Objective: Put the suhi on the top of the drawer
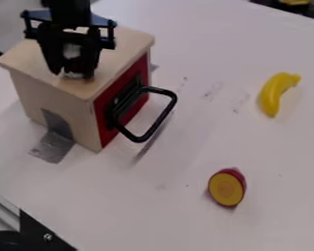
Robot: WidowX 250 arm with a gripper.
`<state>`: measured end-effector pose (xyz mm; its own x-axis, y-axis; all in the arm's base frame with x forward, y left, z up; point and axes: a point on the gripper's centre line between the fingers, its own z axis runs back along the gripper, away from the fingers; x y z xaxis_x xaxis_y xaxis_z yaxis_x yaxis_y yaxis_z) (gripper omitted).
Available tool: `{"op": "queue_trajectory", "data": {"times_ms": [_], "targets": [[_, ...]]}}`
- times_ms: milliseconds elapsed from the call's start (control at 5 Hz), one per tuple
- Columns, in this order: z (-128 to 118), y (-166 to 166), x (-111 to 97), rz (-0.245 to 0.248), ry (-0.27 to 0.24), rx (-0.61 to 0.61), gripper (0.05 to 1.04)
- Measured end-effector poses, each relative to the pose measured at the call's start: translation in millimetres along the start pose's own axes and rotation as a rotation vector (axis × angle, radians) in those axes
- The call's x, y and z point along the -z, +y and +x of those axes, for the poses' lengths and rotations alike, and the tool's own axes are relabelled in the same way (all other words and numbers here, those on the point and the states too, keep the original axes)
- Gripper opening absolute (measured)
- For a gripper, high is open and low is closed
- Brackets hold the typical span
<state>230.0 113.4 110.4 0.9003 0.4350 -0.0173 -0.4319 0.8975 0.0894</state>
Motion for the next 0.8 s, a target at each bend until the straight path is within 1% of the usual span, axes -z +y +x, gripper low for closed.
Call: {"op": "queue_trajectory", "data": {"times_ms": [200, 400, 600, 800], "targets": [[-3, -1, -19, -0.022, -0.032, -0.005, 0.991], [-3, -3, -55, -0.062, -0.104, 0.045, 0.999], [-6, -2, -81, -0.087, -0.149, 0.103, 0.999], [-13, -6, -96, -0.106, -0.17, 0.279, 0.999]]}}
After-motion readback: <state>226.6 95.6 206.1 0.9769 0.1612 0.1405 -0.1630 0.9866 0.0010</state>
